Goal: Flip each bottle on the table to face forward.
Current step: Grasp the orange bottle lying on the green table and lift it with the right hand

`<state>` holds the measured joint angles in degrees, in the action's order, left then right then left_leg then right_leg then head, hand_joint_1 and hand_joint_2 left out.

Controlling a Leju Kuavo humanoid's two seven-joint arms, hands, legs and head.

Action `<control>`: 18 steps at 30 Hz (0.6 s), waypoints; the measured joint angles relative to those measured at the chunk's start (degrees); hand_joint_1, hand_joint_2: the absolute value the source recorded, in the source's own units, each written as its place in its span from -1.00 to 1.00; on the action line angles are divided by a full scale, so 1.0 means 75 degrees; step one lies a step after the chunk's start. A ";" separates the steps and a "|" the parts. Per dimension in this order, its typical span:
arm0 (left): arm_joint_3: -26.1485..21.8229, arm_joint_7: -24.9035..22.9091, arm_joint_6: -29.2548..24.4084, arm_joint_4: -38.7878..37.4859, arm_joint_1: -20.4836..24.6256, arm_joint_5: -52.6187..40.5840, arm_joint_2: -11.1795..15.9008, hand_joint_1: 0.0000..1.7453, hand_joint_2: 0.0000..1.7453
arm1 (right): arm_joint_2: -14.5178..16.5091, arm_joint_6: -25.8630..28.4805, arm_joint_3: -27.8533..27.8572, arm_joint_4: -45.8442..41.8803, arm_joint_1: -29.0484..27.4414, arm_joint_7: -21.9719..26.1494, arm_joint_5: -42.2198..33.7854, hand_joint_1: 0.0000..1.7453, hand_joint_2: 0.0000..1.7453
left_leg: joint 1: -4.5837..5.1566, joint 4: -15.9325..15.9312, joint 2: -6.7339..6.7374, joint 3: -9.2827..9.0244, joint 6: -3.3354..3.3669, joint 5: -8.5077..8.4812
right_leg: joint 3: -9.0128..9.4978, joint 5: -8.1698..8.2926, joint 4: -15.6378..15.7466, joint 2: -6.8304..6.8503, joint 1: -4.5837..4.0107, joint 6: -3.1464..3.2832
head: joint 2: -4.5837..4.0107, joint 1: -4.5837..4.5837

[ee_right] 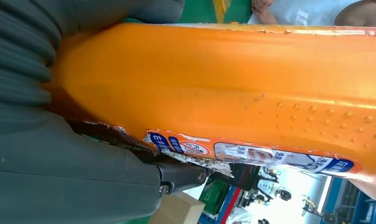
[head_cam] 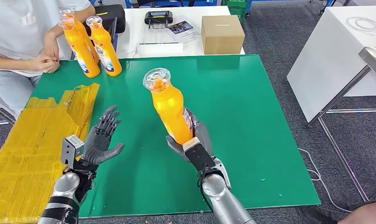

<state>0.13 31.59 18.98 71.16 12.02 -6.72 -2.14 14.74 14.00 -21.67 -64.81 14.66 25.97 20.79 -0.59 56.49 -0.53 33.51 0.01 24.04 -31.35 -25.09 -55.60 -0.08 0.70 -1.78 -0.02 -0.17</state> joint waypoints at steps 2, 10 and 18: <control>0.0037 0.0000 0.0019 0.0020 0.0002 0.0031 0.0000 -1.00 1.00 | 0.0012 -0.0066 -0.0015 0.0015 0.0004 -0.0005 0.0019 1.00 1.00 | 0.0000 0.0000 -0.0001 0.0000 0.0000 0.0000 | 0.0001 0.0000 0.0000 0.0000 0.0000 0.0000 | 0.0000 0.0001; 0.0422 -0.0069 0.0098 0.0087 0.0150 0.0221 -0.0019 -1.00 1.00 | 0.0291 -0.0415 -0.0639 0.0685 0.0174 -0.0070 0.0468 1.00 1.00 | -0.0001 0.0000 0.0000 0.0000 0.0000 0.0000 | 0.0000 0.0000 -0.0001 0.0000 -0.0002 0.0000 | 0.0000 0.0000; 0.0644 -0.0071 0.0086 0.0088 0.0320 0.0366 -0.0021 -1.00 1.00 | 0.0480 -0.0307 -0.1120 0.1526 0.0445 -0.0074 0.0659 1.00 1.00 | -0.0001 0.0000 0.0000 0.0000 0.0000 -0.0001 | 0.0001 0.0000 -0.0001 0.0000 -0.0002 0.0000 | 0.0000 0.0001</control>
<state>4.96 31.06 19.63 71.82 14.42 -3.98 -2.30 18.34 11.70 -30.06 -53.36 17.99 25.41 25.73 -0.60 56.49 -0.54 33.51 0.02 24.03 -31.34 -25.08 -55.61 -0.08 0.69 -1.78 -0.02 -0.17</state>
